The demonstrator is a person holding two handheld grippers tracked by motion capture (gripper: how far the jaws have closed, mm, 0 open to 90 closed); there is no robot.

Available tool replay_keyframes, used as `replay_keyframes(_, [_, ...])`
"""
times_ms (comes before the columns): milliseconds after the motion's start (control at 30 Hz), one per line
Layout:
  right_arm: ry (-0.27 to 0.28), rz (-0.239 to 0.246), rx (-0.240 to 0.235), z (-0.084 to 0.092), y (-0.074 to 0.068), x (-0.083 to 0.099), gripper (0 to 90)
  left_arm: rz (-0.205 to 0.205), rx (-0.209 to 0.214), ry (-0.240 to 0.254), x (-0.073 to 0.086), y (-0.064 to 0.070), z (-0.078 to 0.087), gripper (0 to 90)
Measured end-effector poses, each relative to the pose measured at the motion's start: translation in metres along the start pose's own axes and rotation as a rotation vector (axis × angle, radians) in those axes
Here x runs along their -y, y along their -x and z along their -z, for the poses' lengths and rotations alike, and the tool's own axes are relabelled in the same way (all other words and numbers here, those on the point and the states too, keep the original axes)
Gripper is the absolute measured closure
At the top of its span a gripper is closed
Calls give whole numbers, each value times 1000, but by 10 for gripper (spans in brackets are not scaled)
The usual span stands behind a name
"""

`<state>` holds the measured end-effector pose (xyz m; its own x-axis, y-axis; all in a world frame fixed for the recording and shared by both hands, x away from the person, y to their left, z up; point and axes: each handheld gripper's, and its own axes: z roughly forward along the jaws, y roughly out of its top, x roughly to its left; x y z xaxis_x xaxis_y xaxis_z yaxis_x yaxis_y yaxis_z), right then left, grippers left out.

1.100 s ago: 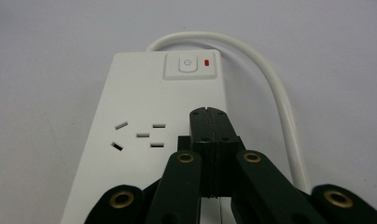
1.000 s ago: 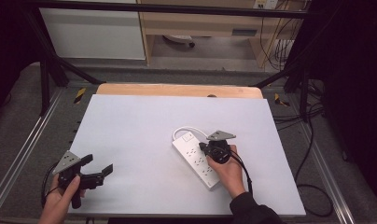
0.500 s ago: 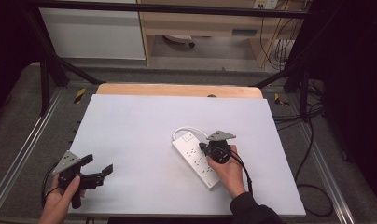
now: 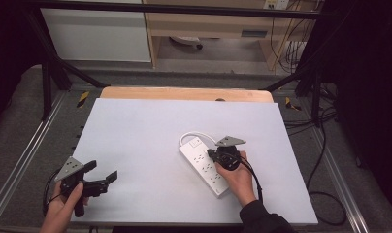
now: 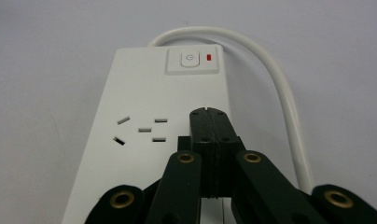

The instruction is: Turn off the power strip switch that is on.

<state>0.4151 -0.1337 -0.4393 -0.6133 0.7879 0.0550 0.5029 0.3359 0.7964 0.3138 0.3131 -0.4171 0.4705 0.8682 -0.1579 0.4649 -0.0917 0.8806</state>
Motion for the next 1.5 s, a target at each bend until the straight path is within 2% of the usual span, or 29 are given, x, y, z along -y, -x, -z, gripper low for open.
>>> replay_keyframes(600, [31,-7,-2,3,-1,-8,898,8,0,5,0,-1,1,53])
replay_keyframes(867, [36,-13,-7,5,-3,-15,830,10,-1,3,1,-2,1,53])
replay_keyframes(1367, [46,-7,-15,6,-5,-24,790,14,-5,2,0,-2,0,53])
replay_keyframes(1500, [51,-17,-19,9,-5,-27,741,14,-4,1,0,-2,1,53])
